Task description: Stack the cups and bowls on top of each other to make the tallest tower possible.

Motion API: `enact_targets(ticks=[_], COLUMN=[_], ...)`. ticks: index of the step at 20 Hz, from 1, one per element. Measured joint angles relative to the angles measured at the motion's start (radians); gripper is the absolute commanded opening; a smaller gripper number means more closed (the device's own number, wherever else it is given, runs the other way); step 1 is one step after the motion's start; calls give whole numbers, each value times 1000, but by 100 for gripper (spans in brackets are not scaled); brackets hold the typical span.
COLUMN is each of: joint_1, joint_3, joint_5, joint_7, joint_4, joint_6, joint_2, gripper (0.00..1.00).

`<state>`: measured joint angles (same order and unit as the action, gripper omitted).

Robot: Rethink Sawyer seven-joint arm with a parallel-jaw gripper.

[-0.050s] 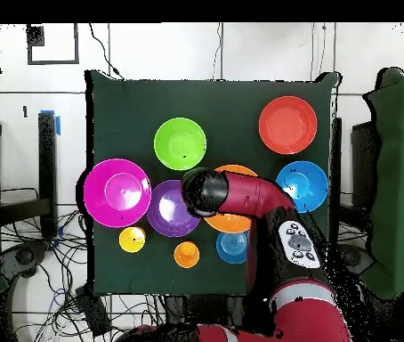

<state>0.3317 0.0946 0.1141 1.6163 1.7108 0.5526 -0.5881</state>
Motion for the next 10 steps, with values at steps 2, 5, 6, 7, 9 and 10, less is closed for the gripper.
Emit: enact_targets(ticks=[2, 5, 6, 7, 9, 10], joint_1=[-1, -7, -10, -14, -21, -24], joint_3=[0, 0, 0, 0, 0, 0], joint_5=[8, 22, 25, 29, 34, 36], joint_7=[0, 0, 0, 0, 0, 0], joint_4=[0, 0, 0, -1, -1, -1], joint_6=[-10, -32, -38, -42, -48, -49], joint_2=[4, 20, 26, 34, 46, 51], gripper=[100, 100, 100, 100, 100, 100])
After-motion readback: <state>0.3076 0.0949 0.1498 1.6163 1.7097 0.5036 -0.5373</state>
